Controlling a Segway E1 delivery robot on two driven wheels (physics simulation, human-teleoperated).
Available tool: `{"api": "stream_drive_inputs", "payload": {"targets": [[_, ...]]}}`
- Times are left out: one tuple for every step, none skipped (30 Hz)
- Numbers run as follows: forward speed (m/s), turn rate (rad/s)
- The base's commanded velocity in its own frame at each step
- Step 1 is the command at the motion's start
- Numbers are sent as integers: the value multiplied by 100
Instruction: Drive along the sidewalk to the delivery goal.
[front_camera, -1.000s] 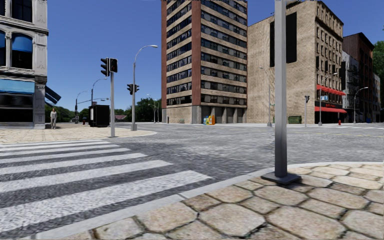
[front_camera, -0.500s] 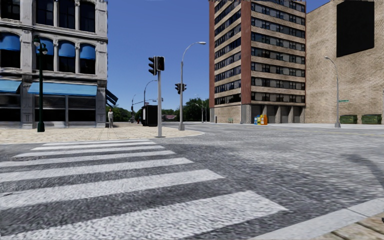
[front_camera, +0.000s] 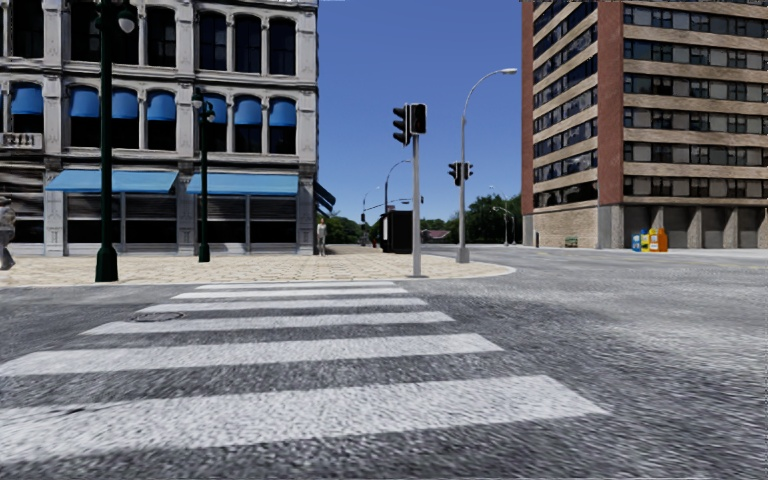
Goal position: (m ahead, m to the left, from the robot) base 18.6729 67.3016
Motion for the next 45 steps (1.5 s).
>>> {"api": "stream_drive_inputs", "payload": {"targets": [[133, 61], [133, 61], [133, 61], [133, 61], [133, 61], [133, 61], [133, 61], [133, 58], [133, 40], [133, 0], [133, 0], [133, 0], [133, 0], [133, 0], [133, 0], [133, 0], [133, 0], [133, 0], [133, 0], [133, 0], [135, 0], [135, 0], [200, 0], [200, 0], [200, 0], [200, 0], [200, 0], [200, 0], [200, 0], [200, 0], [200, 0], [200, 0], [200, 0], [200, 0], [200, 0], [200, 0], [200, 0], [200, 0], [200, 0], [200, 0], [200, 0], [200, 0], [200, 0], [200, 0], [200, 0]]}}
